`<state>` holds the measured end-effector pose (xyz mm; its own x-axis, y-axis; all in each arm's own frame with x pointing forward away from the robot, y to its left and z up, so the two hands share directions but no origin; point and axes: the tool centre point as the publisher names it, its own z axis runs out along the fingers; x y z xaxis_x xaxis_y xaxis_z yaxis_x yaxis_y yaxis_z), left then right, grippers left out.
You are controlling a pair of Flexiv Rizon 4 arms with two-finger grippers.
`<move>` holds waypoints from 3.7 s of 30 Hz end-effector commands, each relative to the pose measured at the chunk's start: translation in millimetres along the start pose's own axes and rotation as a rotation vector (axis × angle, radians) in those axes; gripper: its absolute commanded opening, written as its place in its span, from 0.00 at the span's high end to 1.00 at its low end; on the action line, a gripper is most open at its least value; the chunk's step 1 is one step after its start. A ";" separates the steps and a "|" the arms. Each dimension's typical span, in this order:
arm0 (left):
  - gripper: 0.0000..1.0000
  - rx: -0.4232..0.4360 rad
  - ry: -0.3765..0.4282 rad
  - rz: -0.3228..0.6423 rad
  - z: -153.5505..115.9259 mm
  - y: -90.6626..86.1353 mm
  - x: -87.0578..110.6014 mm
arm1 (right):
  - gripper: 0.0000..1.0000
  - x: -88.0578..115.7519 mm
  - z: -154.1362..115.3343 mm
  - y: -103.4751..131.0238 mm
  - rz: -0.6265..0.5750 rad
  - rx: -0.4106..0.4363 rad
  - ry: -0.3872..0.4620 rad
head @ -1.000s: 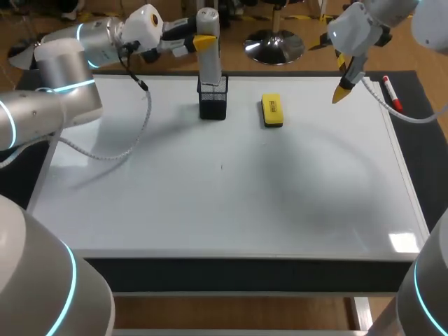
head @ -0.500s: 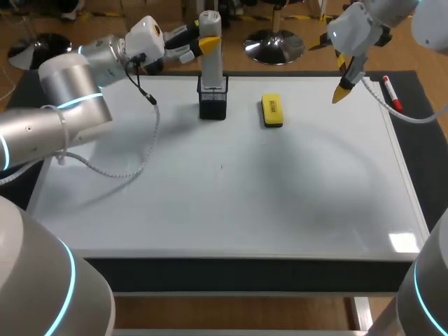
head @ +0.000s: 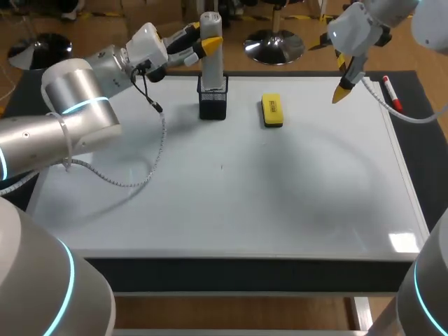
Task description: Pick up the inspection probe, press it on each red-marked spot on the whiteboard one by one, put down the probe, pick up the eraser, and wipe off all the red marks.
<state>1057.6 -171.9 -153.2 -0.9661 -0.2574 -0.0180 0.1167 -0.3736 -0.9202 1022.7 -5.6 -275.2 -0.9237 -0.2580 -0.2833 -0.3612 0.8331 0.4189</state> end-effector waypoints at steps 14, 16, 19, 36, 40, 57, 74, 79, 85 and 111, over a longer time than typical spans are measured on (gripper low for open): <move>1.00 0.022 0.107 -0.026 -6.1 8.3 -14.6 | 0.00 -0.5 -0.5 0.0 -0.001 0.004 0.004; 1.00 0.030 0.106 -0.029 -5.7 10.2 -15.1 | 0.00 -0.5 -0.5 0.0 -0.001 0.004 0.004; 1.00 0.044 0.122 -0.029 -4.7 11.7 -15.5 | 0.00 -0.5 -0.5 0.0 -0.001 0.004 0.004; 1.00 0.045 0.139 -0.040 -0.7 21.7 -23.3 | 0.00 -0.5 -0.5 0.0 -0.001 0.004 0.004; 1.00 0.044 0.139 -0.046 -2.2 27.0 -25.1 | 0.00 -0.5 -0.5 0.0 -0.001 0.004 0.004; 1.00 0.050 0.137 -0.099 -7.9 47.4 -31.8 | 0.00 -0.5 -0.5 0.0 -0.001 0.004 0.004; 1.00 0.043 0.122 -0.172 -20.3 79.3 -40.3 | 0.00 -0.5 -0.5 0.0 -0.001 0.004 0.004; 1.00 0.040 0.123 -0.185 -22.5 86.7 -40.6 | 0.00 -0.5 -0.5 0.0 -0.001 0.004 0.004; 1.00 0.033 0.117 -0.198 -24.2 93.0 -41.3 | 0.00 -0.5 -0.5 0.0 -0.001 0.004 0.004; 0.00 -0.059 0.140 -0.151 -28.2 81.1 -35.1 | 0.00 -0.5 -0.5 0.0 -0.001 0.004 0.004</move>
<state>1099.4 -172.7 -248.8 -0.9955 -0.0632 0.0711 -0.0417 -0.3814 -0.9235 1022.7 -5.6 -275.2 -0.9237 -0.2579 -0.2833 -0.3611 0.8333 0.4187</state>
